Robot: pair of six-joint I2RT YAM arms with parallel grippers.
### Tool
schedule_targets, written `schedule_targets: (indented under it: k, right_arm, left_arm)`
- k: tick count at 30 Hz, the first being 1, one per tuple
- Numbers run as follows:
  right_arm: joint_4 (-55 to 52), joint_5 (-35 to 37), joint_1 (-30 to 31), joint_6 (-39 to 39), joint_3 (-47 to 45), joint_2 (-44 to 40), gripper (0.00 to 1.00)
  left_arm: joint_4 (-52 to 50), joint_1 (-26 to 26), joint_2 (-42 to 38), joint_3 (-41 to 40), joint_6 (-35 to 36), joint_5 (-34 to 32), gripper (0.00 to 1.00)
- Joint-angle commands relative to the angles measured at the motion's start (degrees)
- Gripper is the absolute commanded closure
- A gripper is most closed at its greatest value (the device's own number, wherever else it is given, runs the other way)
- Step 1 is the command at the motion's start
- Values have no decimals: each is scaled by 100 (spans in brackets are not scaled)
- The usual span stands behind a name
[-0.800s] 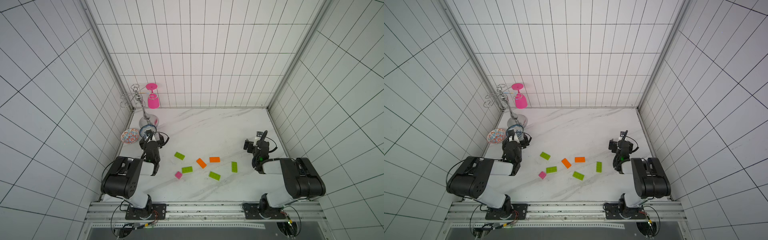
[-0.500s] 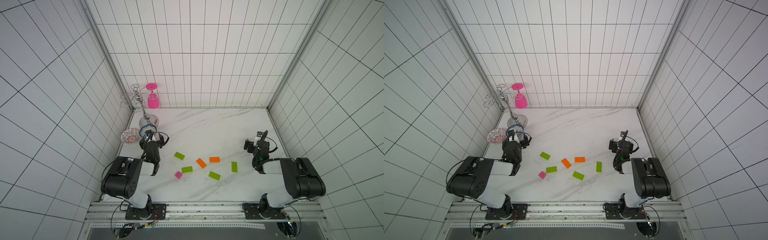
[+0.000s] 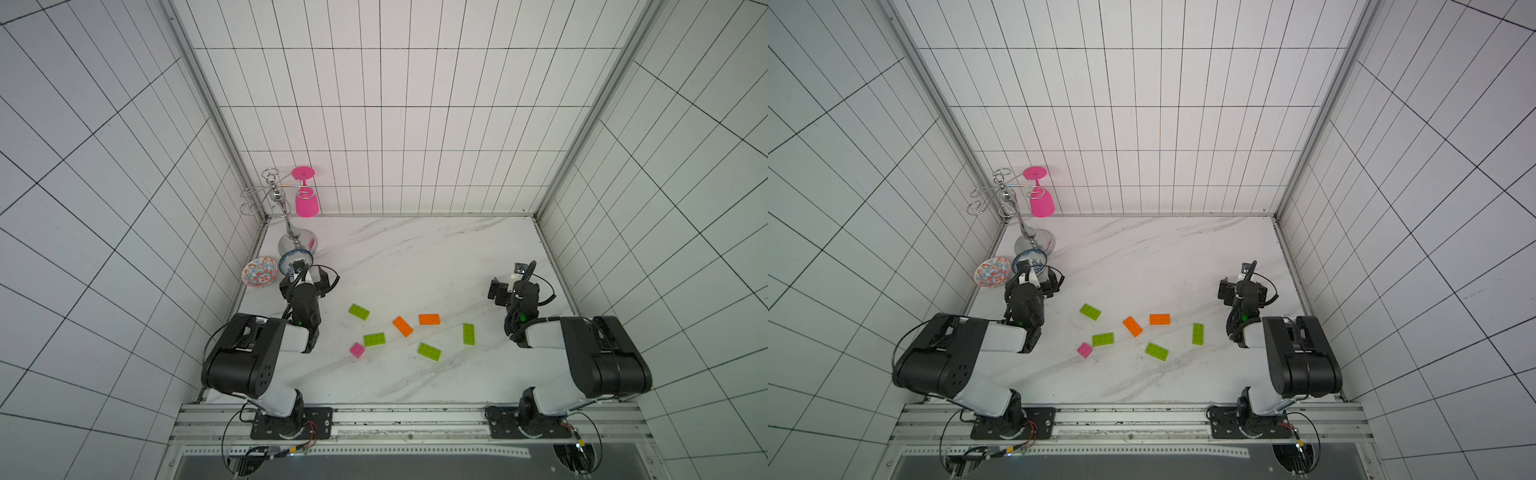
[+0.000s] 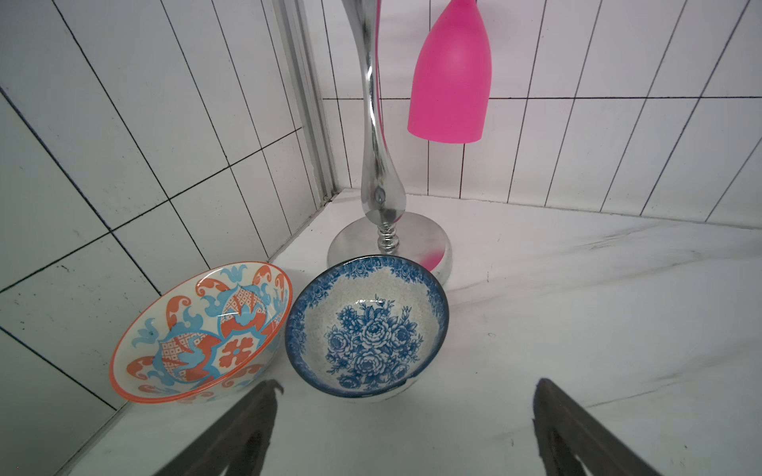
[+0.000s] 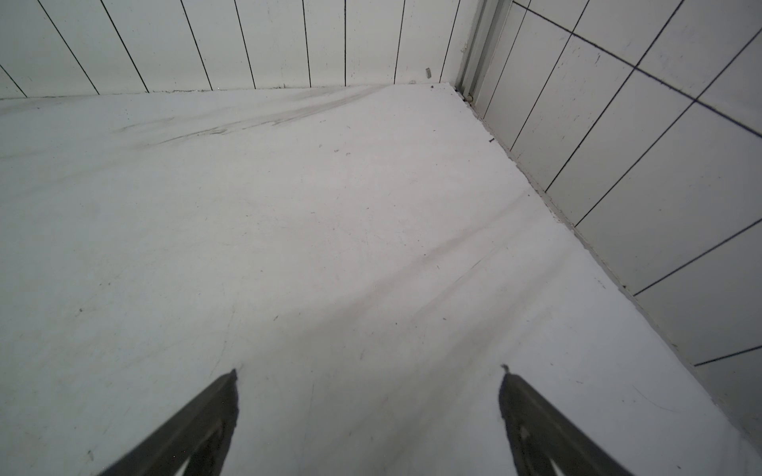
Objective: Assemble a small pinwheel with lego
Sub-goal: Move the lego brick at the center of the board.
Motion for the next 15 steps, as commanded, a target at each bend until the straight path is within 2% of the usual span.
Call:
schedule_targets:
  k: [1,4,6,8,11,14,15]
  right_arm:
    - [-556,193,104,-103,326,-625,1]
    - [-1045,219,243,-236,437,-1208,2]
    - [-1213,114,250,226,485,-1650,1]
    - [-1577,-430,265,552,621,-2032,1]
    - [-1949,-930,411,1139,857,-2328,1]
    - [-2338,-1268,618,1614,1111,-2417,2]
    - [-2354,-1321,737,1773,1143,-2433,1]
  left_arm:
    - [667,-379,-544,-321,622,-358,2]
    - [13,-1017,-1200,-161,1008,-1436,2]
    - [-975,-1472,-1706,132,903,-2132,3]
    - [-1647,-1769,-2094,356,587,-2460,3]
    - [-2882,-2148,-2474,766,-111,-2531,3]
    - [-4134,-2381,-2631,1261,-1126,-2599,3]
    - [-4649,-2432,-2694,1432,-1474,-2391,3]
